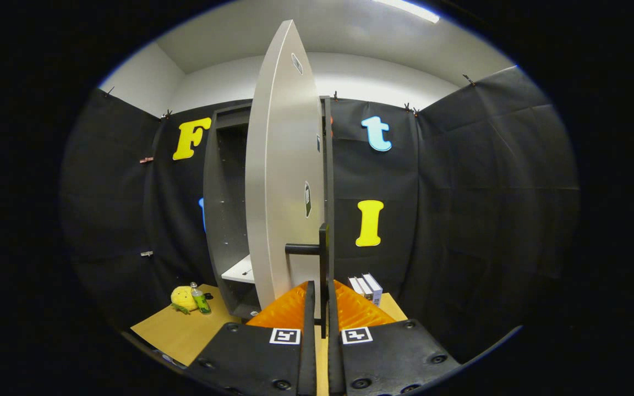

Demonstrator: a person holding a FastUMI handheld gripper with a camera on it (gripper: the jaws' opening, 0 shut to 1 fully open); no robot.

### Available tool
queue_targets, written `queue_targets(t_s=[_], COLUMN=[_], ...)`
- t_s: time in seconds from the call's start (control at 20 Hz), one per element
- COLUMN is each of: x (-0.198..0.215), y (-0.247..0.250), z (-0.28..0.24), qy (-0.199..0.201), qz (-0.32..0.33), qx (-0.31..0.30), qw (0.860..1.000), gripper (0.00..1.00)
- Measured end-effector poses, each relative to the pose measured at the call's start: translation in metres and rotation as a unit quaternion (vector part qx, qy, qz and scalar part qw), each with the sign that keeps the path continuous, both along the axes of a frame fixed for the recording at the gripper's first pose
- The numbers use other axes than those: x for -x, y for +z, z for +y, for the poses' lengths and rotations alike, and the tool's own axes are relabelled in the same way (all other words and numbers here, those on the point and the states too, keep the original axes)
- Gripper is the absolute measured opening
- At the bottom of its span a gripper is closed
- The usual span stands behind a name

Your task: Open the shoe cabinet door, grab the shoes and put them into the shoe cabinet, then close the shoe cabinet door.

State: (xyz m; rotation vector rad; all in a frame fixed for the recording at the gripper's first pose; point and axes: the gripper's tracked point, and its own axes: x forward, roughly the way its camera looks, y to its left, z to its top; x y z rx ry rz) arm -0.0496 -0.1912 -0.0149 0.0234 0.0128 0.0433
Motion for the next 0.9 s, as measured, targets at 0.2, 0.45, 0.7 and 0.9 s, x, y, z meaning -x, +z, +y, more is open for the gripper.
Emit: queue_targets(t_s=[0.2, 0.45, 0.7, 0.9], x=[0.002, 0.003, 0.009, 0.029], y=[0.001, -0.001, 0.004, 0.015], z=[-0.035, -0.031, -0.032, -0.033], qy=[-0.024, -0.012, -0.035, -0.064], qz=[0.003, 0.010, 0.006, -0.012], qx=[-0.011, -0.009, -0.002, -0.001], qw=[1.000, 1.000, 0.999, 0.998], gripper=[0.12, 0.08, 0.08, 0.08])
